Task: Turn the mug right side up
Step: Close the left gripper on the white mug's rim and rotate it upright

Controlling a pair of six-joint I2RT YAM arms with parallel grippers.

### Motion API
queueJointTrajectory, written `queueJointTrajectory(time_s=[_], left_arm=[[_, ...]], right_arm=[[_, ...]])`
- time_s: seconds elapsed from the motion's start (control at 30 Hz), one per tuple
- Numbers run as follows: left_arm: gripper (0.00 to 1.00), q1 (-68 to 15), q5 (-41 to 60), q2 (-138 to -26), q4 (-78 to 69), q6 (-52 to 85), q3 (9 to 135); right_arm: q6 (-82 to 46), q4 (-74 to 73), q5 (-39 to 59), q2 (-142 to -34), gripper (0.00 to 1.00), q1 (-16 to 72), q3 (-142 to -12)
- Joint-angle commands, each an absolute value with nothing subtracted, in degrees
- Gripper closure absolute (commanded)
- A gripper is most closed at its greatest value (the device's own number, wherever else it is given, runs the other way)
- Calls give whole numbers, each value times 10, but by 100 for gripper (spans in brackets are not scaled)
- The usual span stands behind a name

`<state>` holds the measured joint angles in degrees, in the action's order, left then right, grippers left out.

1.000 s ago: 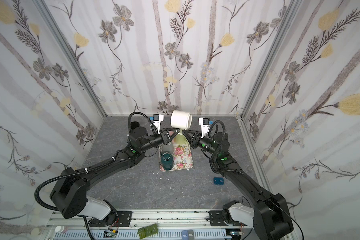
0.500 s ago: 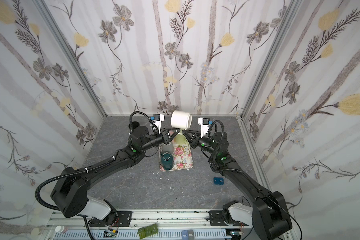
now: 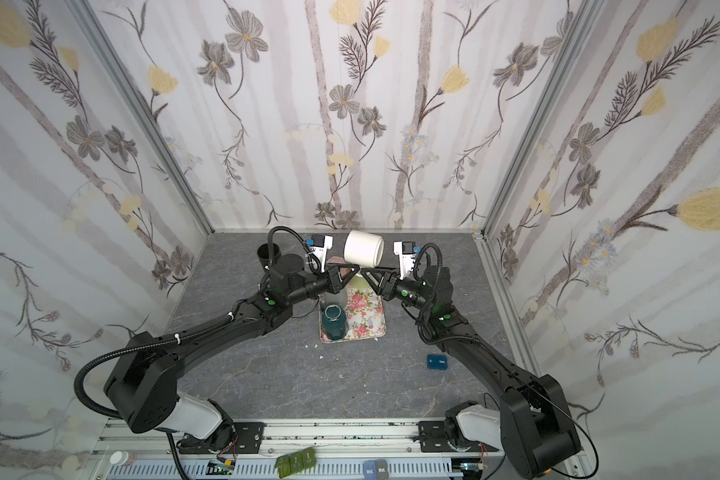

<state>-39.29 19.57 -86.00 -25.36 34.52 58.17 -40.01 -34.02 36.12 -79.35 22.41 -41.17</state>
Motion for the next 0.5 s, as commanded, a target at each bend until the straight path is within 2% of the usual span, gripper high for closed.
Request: queueJointTrajectory(time_s=[0.0, 0.17, 0.4, 0.47], left_arm=[[100, -392, 157, -848, -256, 338, 588], [100, -388, 144, -844, -243, 330, 583], [100, -377, 141, -841, -231, 323, 577], [100, -372, 142, -844, -213, 322, 584]], right_arm=[[-405, -367, 367, -791, 34, 222, -409], [-400, -356, 362, -786, 19, 217, -405], [-373, -305, 331, -769, 4, 213, -412], [-372, -300, 318, -760, 2, 211, -409]])
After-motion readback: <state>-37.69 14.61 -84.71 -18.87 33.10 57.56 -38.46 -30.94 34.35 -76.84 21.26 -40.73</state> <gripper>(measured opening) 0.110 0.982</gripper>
